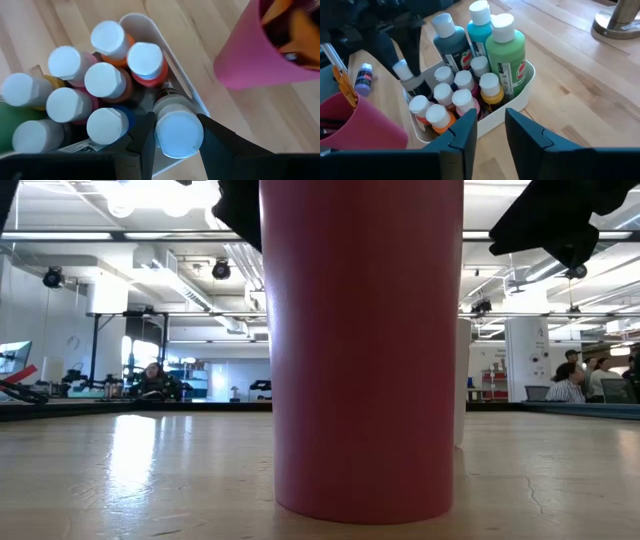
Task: Pick & Place Paint Supplies
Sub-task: Put the gray paint bottle into the white bin
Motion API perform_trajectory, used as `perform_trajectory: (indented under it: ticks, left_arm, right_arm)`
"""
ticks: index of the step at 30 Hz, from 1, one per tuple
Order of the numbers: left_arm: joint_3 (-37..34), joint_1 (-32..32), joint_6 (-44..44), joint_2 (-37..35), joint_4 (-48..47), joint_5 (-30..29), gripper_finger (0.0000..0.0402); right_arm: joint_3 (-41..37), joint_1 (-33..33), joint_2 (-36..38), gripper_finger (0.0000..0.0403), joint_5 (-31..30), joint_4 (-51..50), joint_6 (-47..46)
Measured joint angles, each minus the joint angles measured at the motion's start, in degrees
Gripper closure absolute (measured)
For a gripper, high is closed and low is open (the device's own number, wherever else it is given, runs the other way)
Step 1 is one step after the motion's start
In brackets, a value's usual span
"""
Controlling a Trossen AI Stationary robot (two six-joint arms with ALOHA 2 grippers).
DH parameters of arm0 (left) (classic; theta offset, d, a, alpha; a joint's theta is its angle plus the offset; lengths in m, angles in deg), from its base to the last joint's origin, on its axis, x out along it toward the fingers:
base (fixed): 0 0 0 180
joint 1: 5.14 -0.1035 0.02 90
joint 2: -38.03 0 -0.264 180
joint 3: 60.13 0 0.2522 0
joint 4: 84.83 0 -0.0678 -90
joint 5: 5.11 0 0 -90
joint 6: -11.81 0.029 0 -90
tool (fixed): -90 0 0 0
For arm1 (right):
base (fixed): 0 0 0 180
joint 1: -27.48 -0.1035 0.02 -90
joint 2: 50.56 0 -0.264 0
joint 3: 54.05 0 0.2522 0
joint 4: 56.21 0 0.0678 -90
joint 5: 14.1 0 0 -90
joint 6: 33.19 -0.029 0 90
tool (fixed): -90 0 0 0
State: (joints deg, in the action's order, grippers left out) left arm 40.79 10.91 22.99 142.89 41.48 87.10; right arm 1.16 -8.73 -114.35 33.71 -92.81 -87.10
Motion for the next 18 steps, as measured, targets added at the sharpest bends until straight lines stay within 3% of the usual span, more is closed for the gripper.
perform_trajectory:
  ticks: [18]
  left_arm:
    - [0.83,-1.31,4.24,1.64,-1.0,-0.12,0.0265]
  right_arm:
    - [-0.22,0.0,0.0,0.035,0.0,0.07,0.59]
